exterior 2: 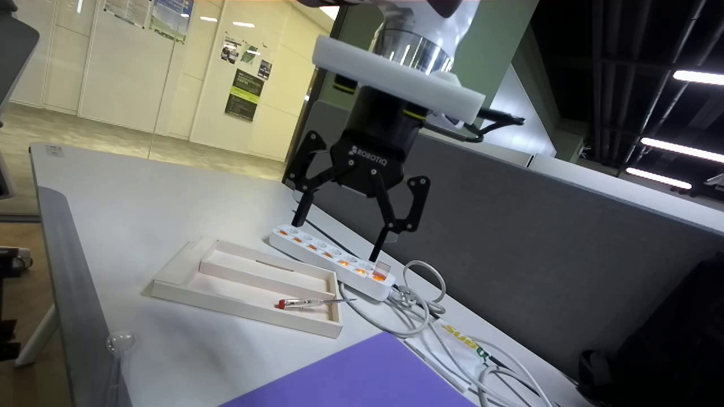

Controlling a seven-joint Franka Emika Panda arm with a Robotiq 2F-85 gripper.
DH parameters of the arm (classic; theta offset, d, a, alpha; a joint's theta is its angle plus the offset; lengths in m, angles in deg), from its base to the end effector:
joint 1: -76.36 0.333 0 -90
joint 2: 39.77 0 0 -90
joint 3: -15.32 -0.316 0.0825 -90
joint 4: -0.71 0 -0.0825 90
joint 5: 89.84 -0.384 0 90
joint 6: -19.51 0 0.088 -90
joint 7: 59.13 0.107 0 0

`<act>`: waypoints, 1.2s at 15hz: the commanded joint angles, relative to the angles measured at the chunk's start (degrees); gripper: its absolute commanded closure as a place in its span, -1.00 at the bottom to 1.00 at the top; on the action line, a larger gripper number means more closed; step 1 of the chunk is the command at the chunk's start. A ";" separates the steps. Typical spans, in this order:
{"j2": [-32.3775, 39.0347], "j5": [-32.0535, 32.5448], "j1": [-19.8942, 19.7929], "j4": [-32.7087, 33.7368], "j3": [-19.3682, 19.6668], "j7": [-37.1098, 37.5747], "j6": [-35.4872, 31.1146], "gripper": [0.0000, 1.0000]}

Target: Remove the screwdriver from the tray and put it on the table

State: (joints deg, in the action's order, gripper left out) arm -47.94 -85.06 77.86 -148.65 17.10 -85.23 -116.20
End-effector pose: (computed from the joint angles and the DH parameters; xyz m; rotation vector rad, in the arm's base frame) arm 0.4191 -0.0027 0.2951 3.0075 0.7899 -0.1628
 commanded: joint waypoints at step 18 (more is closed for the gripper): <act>29.26 10.87 5.52 13.67 -1.95 36.98 -16.72 -1.00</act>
State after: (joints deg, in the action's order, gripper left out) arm -20.77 -73.54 81.79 -136.56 14.85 -49.69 -129.54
